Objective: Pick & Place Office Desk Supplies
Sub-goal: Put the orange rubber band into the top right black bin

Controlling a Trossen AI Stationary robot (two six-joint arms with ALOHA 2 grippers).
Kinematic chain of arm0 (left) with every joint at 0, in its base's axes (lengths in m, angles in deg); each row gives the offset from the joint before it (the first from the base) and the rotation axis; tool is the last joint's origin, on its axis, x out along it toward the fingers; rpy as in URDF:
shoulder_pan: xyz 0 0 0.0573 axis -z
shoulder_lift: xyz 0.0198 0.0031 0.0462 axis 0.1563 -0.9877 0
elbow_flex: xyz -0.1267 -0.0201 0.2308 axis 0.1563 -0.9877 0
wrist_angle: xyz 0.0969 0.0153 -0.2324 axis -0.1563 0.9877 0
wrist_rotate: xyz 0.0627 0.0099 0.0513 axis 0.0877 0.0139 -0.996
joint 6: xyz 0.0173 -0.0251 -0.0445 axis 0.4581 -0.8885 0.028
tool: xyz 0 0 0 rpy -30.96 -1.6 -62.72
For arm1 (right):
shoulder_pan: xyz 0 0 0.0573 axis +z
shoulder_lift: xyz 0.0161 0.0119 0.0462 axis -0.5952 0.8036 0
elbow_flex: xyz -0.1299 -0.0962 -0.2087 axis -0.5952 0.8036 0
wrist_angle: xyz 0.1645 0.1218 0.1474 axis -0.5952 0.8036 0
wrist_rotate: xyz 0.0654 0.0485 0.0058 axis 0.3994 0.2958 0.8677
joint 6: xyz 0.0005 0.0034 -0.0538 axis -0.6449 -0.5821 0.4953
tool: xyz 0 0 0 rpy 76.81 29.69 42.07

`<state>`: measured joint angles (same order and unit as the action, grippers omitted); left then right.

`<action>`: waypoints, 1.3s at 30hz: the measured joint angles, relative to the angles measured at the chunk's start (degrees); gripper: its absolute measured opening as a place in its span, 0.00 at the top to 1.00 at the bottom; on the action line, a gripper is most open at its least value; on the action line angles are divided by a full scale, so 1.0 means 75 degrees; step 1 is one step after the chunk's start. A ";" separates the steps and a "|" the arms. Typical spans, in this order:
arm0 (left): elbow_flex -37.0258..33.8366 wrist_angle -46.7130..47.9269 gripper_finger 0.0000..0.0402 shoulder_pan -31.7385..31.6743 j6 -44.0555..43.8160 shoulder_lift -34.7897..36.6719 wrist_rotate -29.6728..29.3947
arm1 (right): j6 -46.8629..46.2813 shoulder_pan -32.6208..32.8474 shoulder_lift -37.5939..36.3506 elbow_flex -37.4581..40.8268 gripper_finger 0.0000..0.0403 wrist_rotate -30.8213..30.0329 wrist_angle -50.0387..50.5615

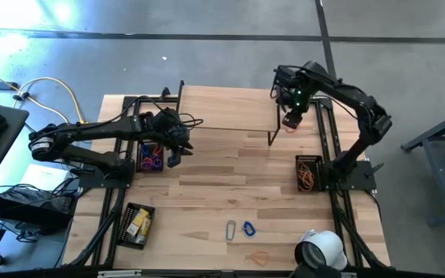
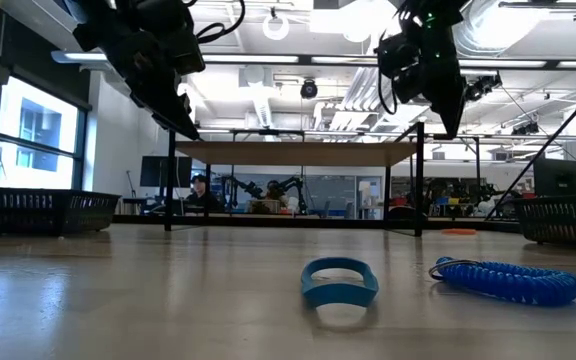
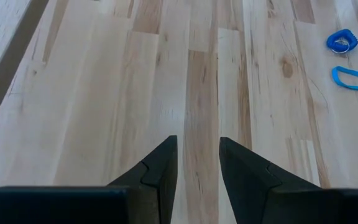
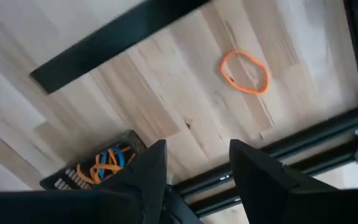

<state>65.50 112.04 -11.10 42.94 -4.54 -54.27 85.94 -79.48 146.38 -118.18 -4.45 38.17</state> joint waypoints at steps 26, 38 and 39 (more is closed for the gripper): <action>0.0000 0.0005 0.71 0.0000 0.0082 -0.0006 -0.0008 | -0.0735 0.1663 -0.2242 0.2781 0.59 0.0425 -0.0932; 0.0000 0.0002 0.71 0.0000 0.0283 -0.0006 -0.0007 | -0.2215 0.3708 -0.2299 0.3915 0.59 -0.0642 -0.2899; 0.0000 0.0002 0.71 0.0000 0.0283 -0.0006 -0.0007 | -0.2378 0.3845 -0.2299 0.3965 0.59 -0.0913 -0.2981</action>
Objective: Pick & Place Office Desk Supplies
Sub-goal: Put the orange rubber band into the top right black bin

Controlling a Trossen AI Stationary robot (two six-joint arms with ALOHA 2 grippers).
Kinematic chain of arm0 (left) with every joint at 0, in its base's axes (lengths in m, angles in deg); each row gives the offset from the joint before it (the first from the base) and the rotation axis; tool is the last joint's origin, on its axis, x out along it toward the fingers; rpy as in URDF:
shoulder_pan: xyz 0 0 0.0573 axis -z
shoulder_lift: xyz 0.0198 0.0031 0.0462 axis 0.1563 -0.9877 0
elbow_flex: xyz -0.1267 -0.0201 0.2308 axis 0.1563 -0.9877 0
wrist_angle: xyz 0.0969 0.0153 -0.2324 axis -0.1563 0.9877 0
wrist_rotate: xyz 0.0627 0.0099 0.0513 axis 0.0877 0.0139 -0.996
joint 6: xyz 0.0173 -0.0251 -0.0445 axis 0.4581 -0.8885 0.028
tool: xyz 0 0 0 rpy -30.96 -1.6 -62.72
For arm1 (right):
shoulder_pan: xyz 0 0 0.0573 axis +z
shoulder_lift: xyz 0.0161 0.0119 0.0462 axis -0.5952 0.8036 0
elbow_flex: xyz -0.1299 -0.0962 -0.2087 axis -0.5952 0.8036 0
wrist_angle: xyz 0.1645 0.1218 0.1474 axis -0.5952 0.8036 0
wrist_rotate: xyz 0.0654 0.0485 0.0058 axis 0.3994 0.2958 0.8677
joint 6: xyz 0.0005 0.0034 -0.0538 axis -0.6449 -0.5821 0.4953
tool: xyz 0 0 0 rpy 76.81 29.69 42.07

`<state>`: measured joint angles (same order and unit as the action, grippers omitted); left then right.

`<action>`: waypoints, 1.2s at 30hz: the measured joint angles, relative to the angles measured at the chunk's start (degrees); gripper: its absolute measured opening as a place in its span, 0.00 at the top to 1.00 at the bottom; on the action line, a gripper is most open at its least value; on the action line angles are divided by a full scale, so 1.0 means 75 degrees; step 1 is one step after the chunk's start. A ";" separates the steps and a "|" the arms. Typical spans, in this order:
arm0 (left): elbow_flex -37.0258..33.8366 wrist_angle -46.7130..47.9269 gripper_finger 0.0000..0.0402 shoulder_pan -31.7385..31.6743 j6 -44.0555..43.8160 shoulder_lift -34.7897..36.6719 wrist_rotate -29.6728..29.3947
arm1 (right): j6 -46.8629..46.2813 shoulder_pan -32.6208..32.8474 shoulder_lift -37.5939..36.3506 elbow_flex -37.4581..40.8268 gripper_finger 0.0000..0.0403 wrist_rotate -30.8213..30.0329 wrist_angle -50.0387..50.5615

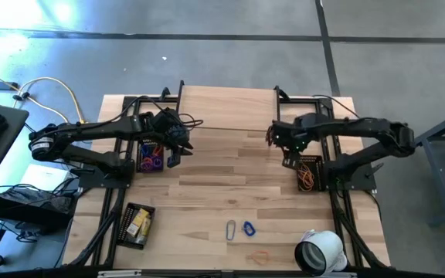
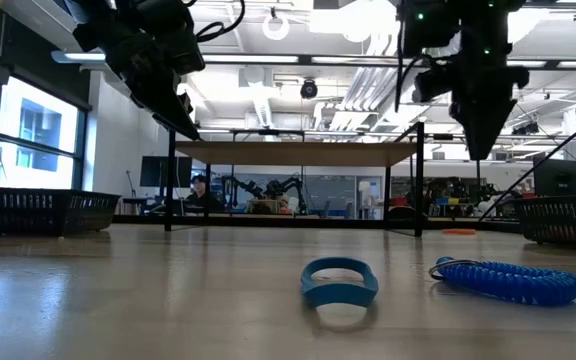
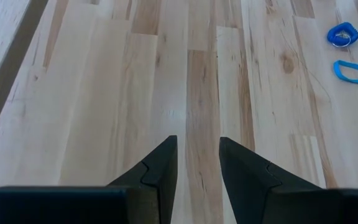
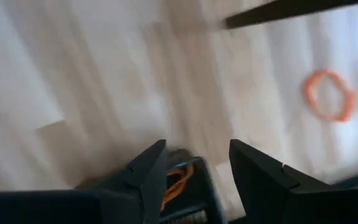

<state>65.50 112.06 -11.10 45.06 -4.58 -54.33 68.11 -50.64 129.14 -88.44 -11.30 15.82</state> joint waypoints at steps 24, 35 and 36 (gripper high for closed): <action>0.0000 0.0006 0.71 0.0000 0.0370 0.0000 0.0000 | -0.3637 0.1324 0.0000 0.2515 0.59 -0.2549 -0.2607; 0.0000 0.0006 0.71 0.0000 0.0388 0.0000 -0.0018 | -0.4245 0.1248 -0.0023 0.2855 0.59 -0.3420 -0.2716; 0.0000 0.0006 0.71 0.0000 0.0388 0.0000 -0.0018 | -0.4218 0.1207 -0.0030 0.2855 0.59 -0.3520 -0.2697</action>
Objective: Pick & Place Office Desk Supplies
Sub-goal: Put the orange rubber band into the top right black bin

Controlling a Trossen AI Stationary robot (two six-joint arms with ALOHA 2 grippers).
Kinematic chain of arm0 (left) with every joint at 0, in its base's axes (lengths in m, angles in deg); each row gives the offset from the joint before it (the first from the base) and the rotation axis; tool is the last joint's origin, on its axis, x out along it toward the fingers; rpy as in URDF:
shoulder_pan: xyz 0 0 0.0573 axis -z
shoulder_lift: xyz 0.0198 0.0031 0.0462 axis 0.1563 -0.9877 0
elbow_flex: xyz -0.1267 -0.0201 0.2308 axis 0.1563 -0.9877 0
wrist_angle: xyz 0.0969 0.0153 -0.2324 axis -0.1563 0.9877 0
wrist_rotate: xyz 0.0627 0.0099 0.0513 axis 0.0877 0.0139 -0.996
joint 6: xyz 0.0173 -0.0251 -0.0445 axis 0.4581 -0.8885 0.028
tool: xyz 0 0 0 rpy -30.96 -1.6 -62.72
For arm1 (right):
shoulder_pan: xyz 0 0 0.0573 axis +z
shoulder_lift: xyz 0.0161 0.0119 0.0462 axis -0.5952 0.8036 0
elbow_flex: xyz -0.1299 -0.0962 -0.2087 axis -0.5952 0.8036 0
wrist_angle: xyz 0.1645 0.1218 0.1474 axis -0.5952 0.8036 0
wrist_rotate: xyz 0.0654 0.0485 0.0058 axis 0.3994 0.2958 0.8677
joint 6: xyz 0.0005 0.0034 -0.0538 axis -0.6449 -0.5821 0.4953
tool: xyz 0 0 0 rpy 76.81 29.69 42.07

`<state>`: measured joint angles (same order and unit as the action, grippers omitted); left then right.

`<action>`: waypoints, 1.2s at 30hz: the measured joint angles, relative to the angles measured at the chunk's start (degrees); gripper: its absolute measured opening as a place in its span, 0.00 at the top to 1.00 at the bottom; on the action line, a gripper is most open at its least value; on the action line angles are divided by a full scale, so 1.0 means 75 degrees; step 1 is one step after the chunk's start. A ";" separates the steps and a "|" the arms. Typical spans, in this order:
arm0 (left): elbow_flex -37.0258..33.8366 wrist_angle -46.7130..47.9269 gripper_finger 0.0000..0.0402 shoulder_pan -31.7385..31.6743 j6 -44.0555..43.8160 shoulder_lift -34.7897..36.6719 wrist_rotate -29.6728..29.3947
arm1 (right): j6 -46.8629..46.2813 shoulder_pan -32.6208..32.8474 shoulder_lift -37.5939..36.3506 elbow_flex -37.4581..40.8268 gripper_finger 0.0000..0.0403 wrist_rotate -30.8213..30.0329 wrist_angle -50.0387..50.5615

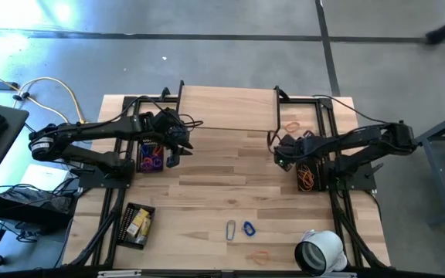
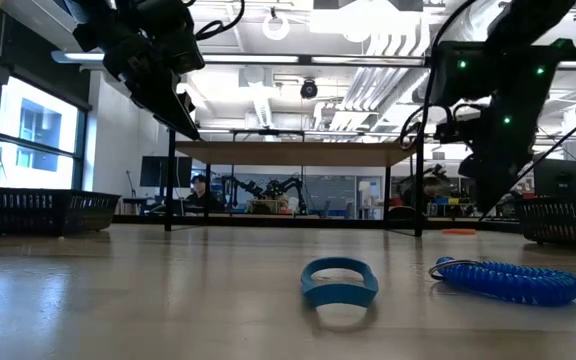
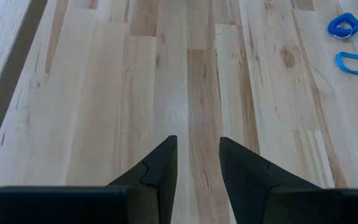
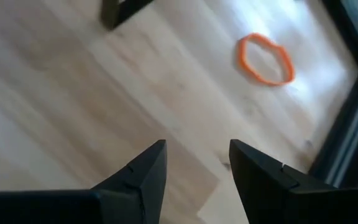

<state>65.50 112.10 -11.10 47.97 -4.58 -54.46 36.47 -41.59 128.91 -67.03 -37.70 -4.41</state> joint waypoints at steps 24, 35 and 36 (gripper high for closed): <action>0.0000 0.0117 0.71 0.0000 0.0146 0.0000 -0.0006 | -0.0009 -0.1751 -0.1923 0.1513 0.59 0.0379 -0.2148; 0.0000 0.0119 0.71 0.0001 0.0158 0.0000 -0.0006 | -0.0762 -0.2568 -0.1923 0.1906 0.59 0.0401 -0.3383; 0.0000 0.0119 0.71 0.0000 0.0164 0.0000 -0.0006 | -0.0899 -0.2653 -0.1923 0.1930 0.59 0.0403 -0.3386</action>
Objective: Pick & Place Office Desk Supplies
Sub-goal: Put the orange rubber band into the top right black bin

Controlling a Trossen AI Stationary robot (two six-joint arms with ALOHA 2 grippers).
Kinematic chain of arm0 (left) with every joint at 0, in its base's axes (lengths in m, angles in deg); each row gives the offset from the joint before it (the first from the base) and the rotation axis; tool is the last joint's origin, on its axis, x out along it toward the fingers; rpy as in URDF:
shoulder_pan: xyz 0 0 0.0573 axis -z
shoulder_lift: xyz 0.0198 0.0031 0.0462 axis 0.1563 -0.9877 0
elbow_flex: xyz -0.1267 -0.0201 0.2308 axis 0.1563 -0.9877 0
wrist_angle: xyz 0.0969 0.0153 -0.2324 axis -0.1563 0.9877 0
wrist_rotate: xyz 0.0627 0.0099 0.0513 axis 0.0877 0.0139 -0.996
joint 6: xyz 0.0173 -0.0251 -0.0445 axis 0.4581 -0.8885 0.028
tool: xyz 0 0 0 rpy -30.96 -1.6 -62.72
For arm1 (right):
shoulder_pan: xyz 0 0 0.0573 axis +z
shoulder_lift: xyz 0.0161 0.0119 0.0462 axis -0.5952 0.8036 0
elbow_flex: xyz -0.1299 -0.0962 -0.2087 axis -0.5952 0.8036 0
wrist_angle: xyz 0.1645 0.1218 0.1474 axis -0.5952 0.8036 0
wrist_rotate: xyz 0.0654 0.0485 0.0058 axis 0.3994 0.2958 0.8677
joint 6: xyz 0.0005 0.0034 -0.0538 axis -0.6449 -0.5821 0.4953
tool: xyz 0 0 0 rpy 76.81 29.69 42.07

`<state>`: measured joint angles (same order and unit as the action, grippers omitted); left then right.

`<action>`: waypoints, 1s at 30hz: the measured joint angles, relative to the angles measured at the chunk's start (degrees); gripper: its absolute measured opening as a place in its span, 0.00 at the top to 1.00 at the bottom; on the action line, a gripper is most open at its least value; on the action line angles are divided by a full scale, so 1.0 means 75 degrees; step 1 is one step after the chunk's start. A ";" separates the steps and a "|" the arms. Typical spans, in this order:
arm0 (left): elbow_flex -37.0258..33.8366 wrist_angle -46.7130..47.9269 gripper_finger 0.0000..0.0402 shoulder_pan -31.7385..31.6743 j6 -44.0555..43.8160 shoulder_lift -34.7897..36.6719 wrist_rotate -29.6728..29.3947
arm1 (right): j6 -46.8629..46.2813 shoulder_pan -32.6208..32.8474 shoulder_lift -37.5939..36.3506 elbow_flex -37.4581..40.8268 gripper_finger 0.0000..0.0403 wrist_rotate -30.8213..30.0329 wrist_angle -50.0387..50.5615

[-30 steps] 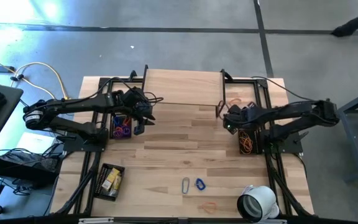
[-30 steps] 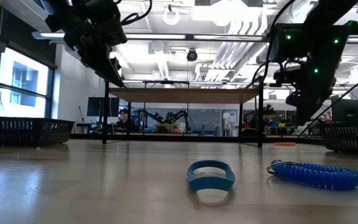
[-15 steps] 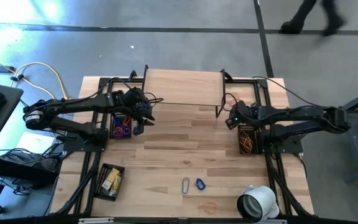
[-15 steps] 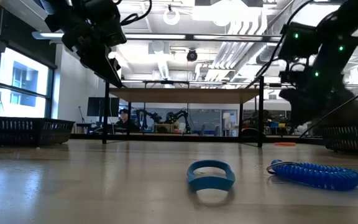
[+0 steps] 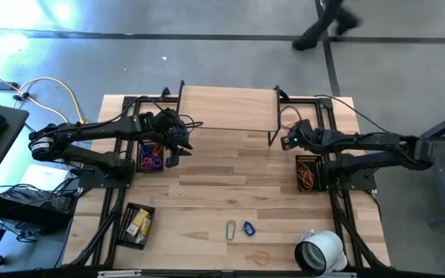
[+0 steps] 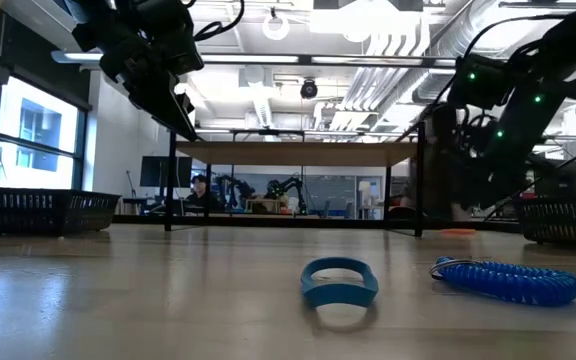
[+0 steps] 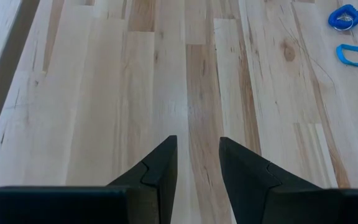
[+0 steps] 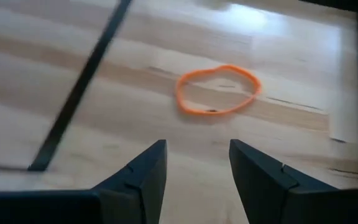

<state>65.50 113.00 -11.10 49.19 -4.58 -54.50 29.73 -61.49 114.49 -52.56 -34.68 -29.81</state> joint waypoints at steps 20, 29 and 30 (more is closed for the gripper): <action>0.0000 0.0000 0.71 0.0000 0.0013 0.0000 0.0000 | -0.0908 -0.1075 0.0037 0.0245 0.59 0.0101 -0.0975; 0.0000 0.0000 0.71 0.0003 0.0014 0.0000 0.0000 | -0.1210 -0.1011 0.0501 0.0719 0.59 -0.0670 -0.2001; 0.0000 0.0000 0.71 0.0000 0.0017 0.0000 0.0000 | -0.1250 -0.1010 0.0568 0.0722 0.59 -0.0788 -0.2009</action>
<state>65.50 113.00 -11.10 49.32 -4.58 -54.50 20.36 -69.06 118.75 -47.14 -40.59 -44.88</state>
